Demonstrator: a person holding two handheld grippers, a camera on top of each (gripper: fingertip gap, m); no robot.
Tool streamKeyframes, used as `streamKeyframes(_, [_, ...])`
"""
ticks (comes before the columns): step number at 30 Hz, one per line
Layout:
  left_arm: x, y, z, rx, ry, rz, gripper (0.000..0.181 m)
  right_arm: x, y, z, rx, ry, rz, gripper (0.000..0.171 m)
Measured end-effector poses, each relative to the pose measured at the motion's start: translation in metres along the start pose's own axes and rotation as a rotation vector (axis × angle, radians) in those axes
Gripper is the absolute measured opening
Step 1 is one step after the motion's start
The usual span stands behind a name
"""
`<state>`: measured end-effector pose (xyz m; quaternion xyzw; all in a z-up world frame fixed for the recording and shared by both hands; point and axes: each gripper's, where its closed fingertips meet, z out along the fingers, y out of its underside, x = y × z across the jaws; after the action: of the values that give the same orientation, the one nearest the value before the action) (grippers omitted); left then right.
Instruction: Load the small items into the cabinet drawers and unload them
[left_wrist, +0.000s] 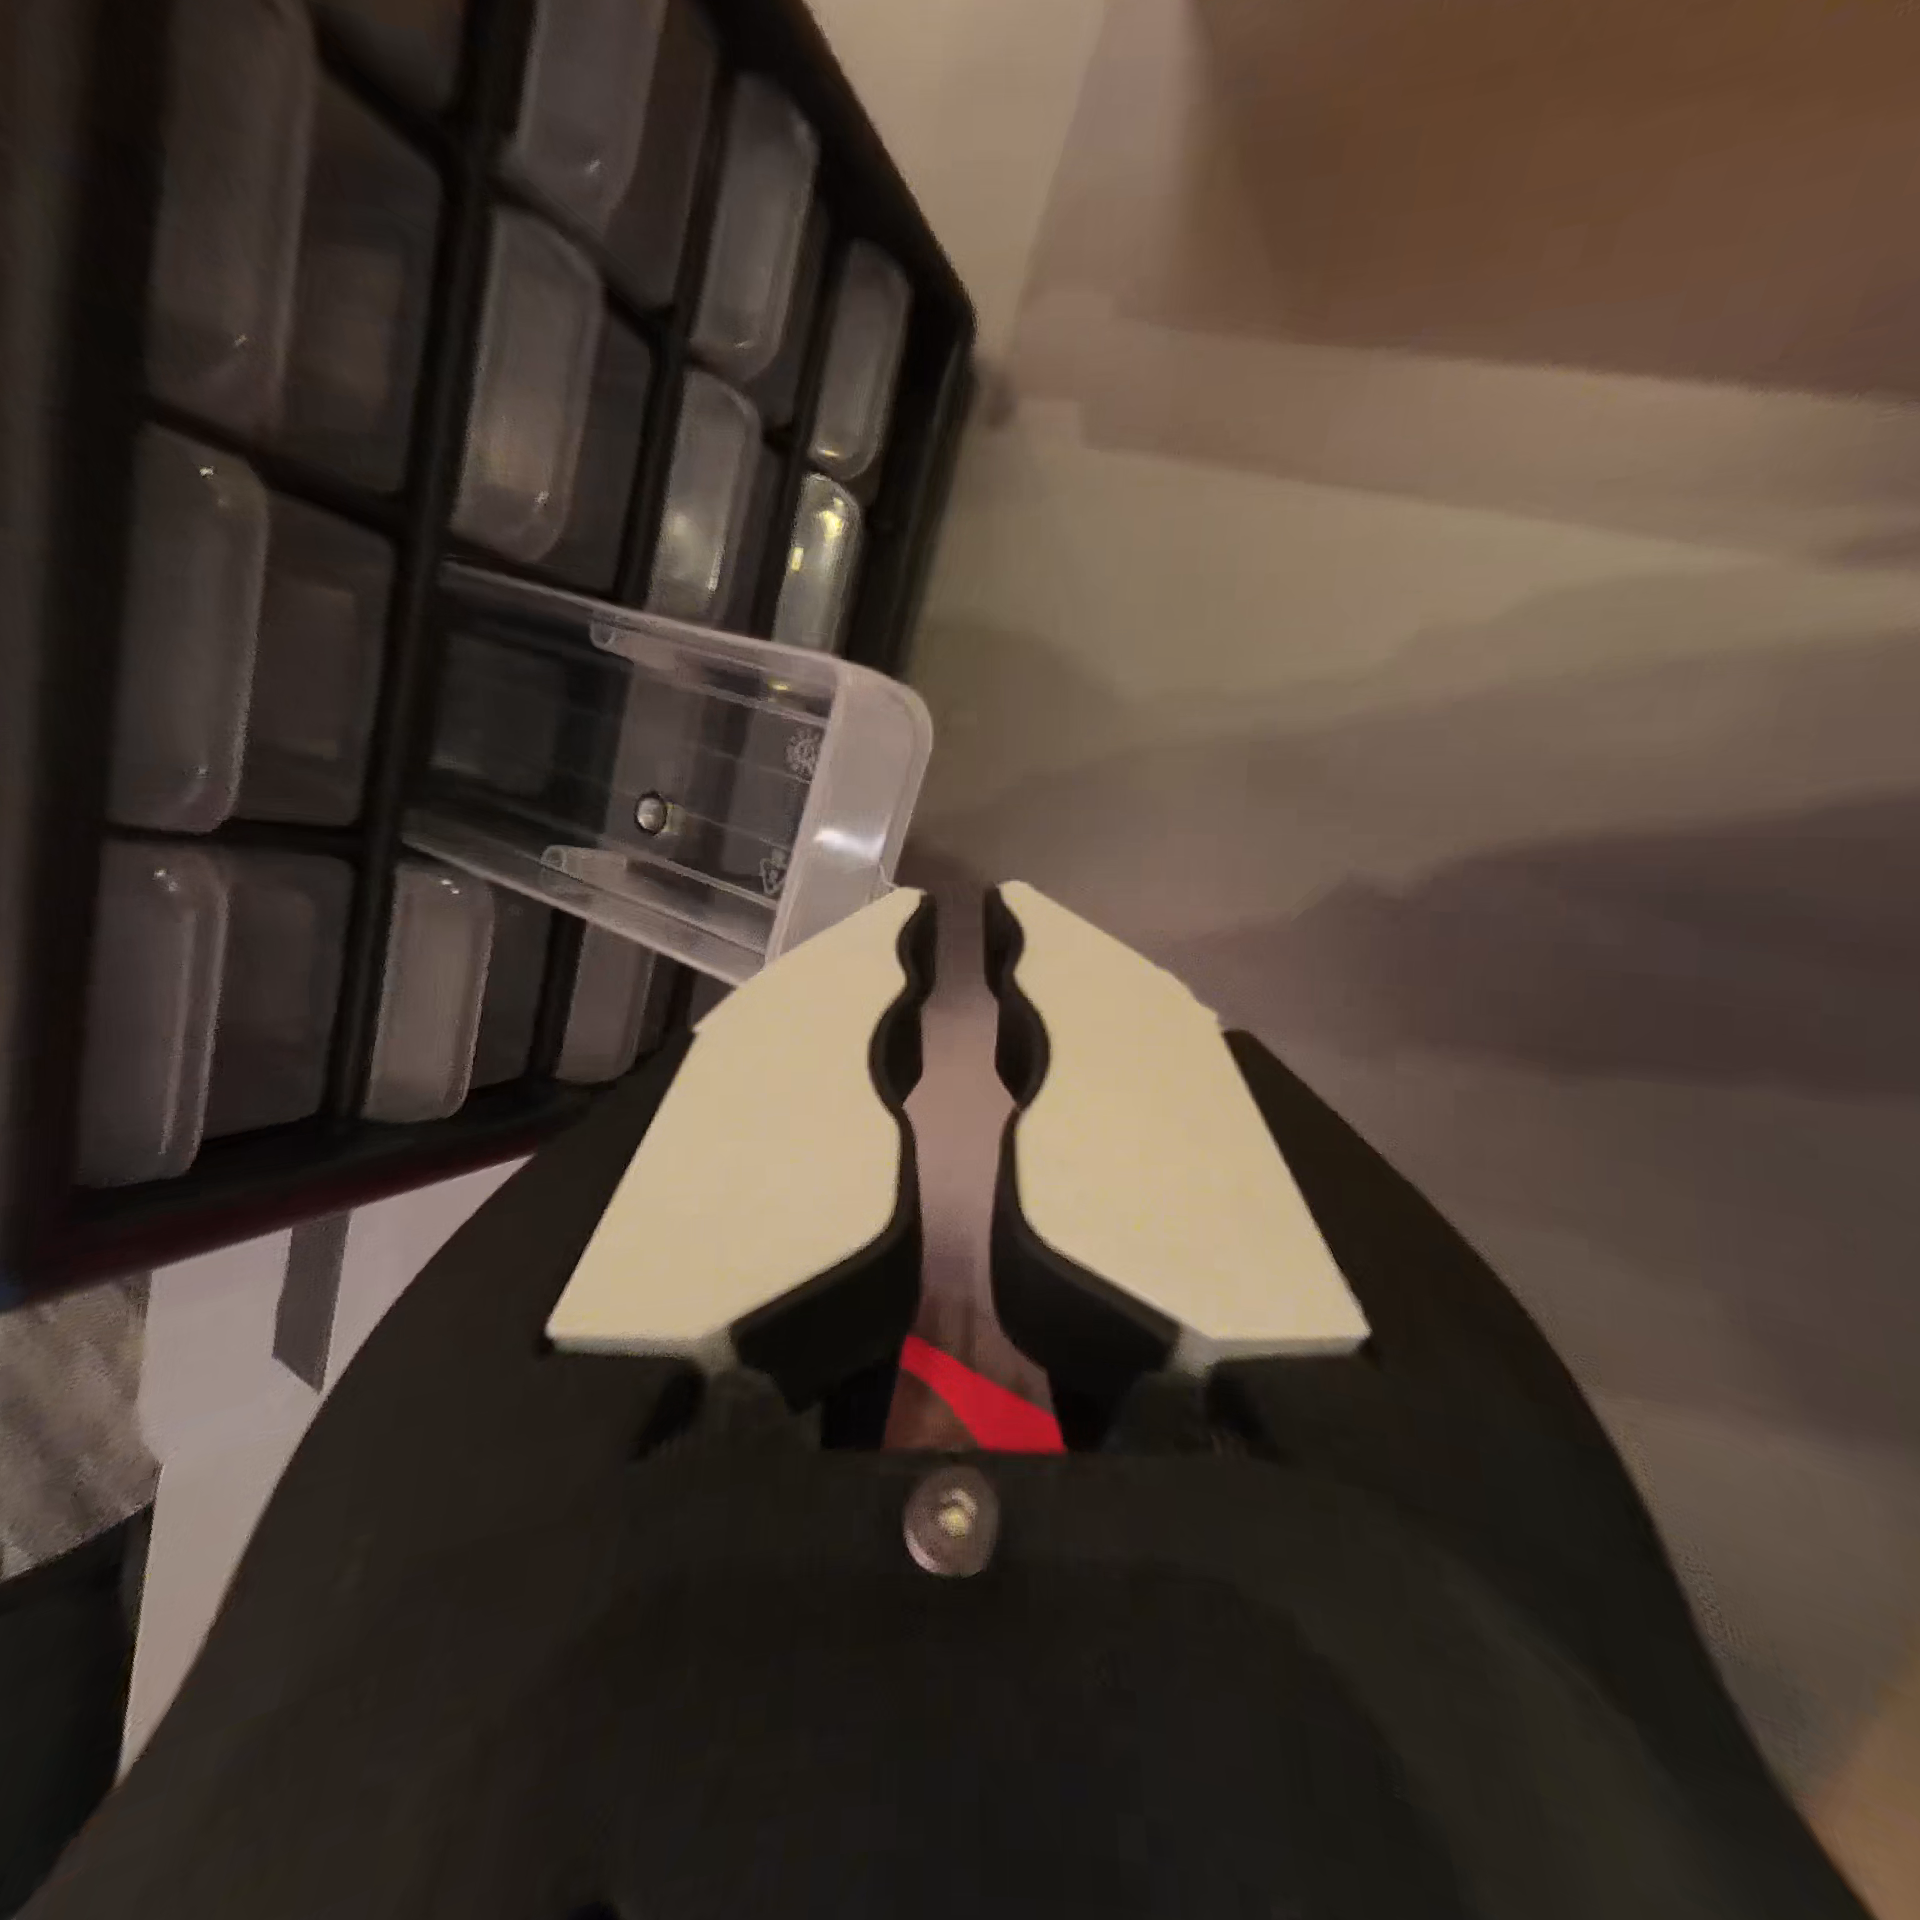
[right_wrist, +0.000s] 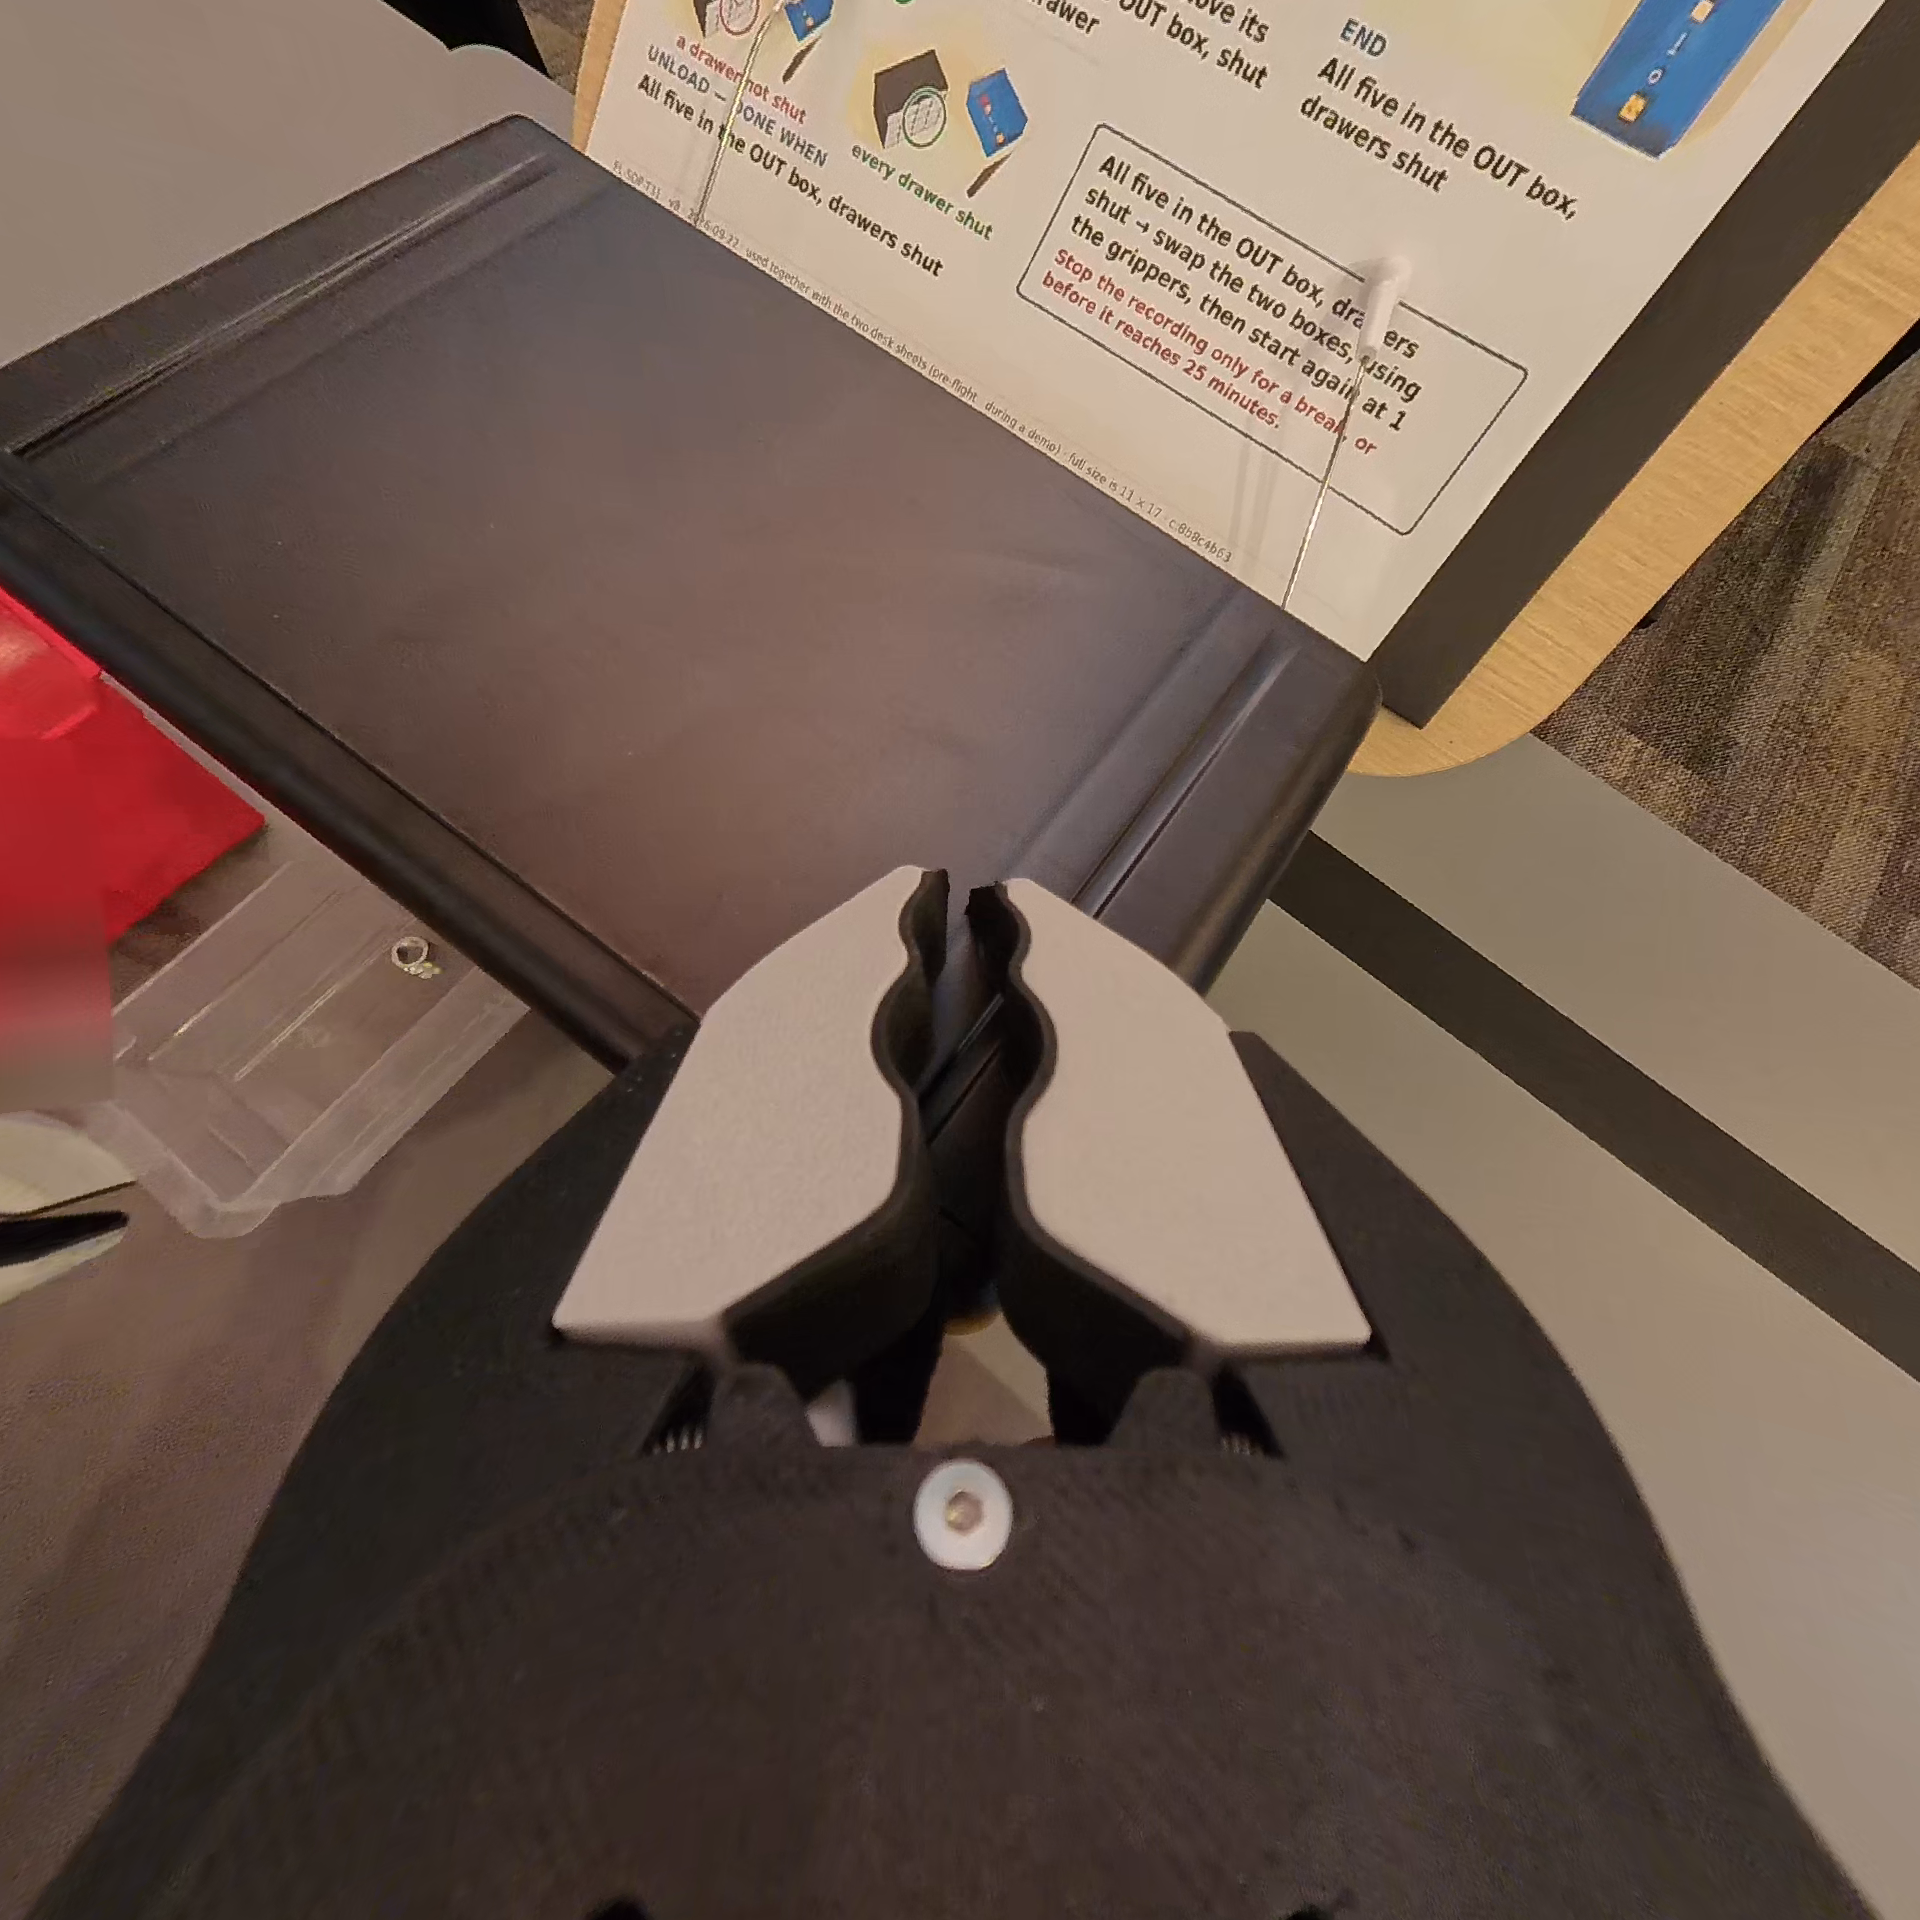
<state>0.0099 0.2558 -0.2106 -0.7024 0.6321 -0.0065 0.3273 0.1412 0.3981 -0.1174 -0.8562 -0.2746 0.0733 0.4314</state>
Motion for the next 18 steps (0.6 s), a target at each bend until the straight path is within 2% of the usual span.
streamKeyframes(5, [-0.028, -0.011, 0.008, 0.048, -0.126, -0.056, 0.015, 0.0, 0.0, 0.0, 0.0, -0.002, 0.001, 0.009])
streamKeyframes(10, [-0.06, -0.011, 0.029, 0.023, -0.242, -0.077, 0.021, 0.0, 0.0, 0.0, 0.003, -0.003, 0.002, 0.009])
streamKeyframes(16, [-0.065, -0.015, 0.049, 0.064, -0.234, -0.171, 0.036, 0.0, 0.0, 0.0, 0.003, -0.005, 0.002, 0.009])
streamKeyframes(18, [-0.059, -0.015, 0.049, 0.048, -0.265, -0.133, 0.041, 0.0, 0.0, 0.0, 0.004, -0.007, 0.002, 0.009])
